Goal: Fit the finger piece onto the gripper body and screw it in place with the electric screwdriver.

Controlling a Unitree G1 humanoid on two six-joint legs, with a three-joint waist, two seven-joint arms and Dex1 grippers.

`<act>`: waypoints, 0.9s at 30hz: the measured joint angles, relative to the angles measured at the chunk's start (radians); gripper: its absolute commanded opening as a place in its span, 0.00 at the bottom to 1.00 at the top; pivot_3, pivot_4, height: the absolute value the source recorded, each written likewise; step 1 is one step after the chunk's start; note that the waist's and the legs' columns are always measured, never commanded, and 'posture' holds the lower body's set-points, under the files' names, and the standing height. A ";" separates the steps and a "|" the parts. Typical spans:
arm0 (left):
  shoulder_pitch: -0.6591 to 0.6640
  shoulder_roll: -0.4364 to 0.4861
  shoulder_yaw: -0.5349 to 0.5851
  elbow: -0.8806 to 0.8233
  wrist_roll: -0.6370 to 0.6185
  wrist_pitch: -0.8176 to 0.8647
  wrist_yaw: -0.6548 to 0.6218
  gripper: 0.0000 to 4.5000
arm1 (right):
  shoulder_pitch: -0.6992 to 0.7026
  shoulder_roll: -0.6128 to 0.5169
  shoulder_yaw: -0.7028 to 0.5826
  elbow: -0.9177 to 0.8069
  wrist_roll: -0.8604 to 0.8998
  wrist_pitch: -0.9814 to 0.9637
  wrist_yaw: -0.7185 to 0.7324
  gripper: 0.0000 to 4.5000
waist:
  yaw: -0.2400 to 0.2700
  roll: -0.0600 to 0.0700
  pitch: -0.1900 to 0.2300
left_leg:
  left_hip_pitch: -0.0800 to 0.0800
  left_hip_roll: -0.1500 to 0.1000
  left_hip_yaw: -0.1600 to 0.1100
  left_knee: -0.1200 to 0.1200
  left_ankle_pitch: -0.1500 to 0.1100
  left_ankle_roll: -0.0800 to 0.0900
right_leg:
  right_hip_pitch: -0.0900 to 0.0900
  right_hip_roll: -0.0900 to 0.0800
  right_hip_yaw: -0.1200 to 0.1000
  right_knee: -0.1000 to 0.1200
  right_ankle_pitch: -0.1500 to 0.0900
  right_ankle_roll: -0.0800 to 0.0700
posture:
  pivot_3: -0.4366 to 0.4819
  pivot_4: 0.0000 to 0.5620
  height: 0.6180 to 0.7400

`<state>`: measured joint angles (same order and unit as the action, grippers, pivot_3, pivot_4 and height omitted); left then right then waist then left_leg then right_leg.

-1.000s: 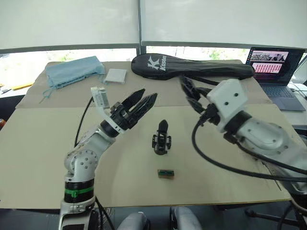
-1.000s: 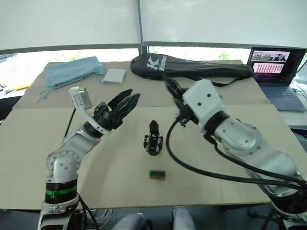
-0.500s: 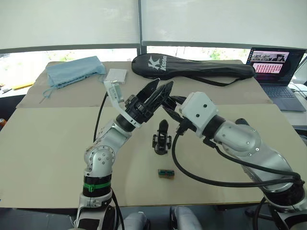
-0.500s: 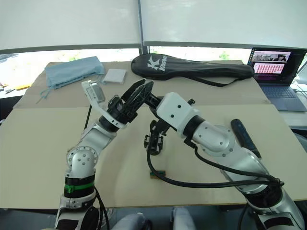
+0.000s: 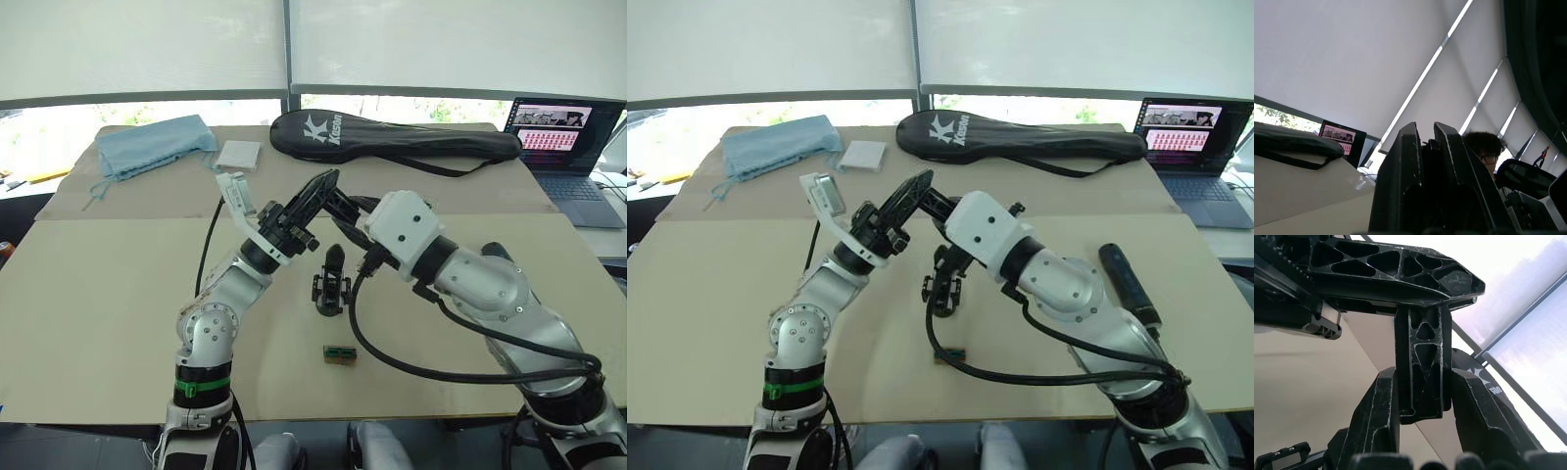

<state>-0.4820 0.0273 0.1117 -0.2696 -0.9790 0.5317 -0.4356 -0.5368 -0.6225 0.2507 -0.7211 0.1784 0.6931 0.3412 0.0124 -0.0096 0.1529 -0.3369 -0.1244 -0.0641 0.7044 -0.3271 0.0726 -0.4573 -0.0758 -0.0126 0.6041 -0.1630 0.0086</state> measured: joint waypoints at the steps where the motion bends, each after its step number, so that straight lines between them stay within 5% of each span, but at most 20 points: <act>1: -0.001 -0.004 0.018 0.000 -0.010 -0.006 0.007 0.00 | 0.004 0.000 -0.012 0.000 0.003 0.005 0.008 0.65 | 0.000 0.000 0.000 | 0.000 0.000 0.000 0.000 0.000 0.000 | 0.000 0.000 0.000 0.000 0.000 0.000 | 0.48 0.27 1.00; 6: -0.053 0.005 0.079 0.034 -0.055 -0.007 0.025 0.00 | 0.018 -0.033 -0.136 -0.004 0.078 0.006 0.112 0.99 | 0.001 0.000 0.000 | 0.000 0.000 0.000 0.001 0.000 0.000 | 0.000 0.000 0.000 0.001 0.000 0.000 | 0.48 0.27 1.00; 12: -0.125 0.157 0.130 0.128 -0.156 0.093 -0.074 0.00 | -0.016 -0.110 -0.373 0.041 0.389 0.155 0.302 0.99 | -0.001 0.000 0.000 | 0.000 0.000 0.000 0.001 0.000 0.000 | 0.000 0.000 0.000 0.002 0.000 0.000 | 0.48 0.27 1.00; 16: -0.199 0.387 0.089 0.217 -0.201 0.299 -0.291 0.00 | -0.147 -0.241 -0.467 0.166 0.763 0.438 0.440 0.99 | -0.009 0.000 0.001 | 0.000 0.001 -0.001 0.000 0.000 0.001 | -0.001 0.000 0.000 0.004 -0.002 -0.003 | 0.48 0.27 1.00; 19: -0.240 0.422 0.058 0.233 -0.206 0.370 -0.393 0.00 | -0.207 -0.281 -0.457 0.224 0.908 0.591 0.451 0.99 | -0.006 0.000 0.001 | 0.000 0.001 -0.002 0.000 0.000 0.001 | 0.000 -0.001 0.003 0.003 -0.002 -0.003 | 0.48 0.27 1.00; 27: -0.273 0.463 -0.059 0.242 -0.157 0.454 -0.563 0.00 | -0.339 -0.164 -0.338 0.320 1.073 0.777 0.318 0.99 | -0.004 0.000 0.002 | -0.002 0.001 -0.002 0.000 0.000 0.001 | -0.002 -0.002 0.004 0.004 -0.002 -0.003 | 0.48 0.27 1.00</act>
<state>-0.7548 0.4901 0.0532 -0.0277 -1.1363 0.9852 -0.9983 -0.8754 -0.7868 -0.0876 -0.4016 1.2518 1.4700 0.6587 0.0089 -0.0095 0.1544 -0.3388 -0.1238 -0.0657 0.7047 -0.3274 0.0736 -0.4589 -0.0778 -0.0084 0.6076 -0.1647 0.0058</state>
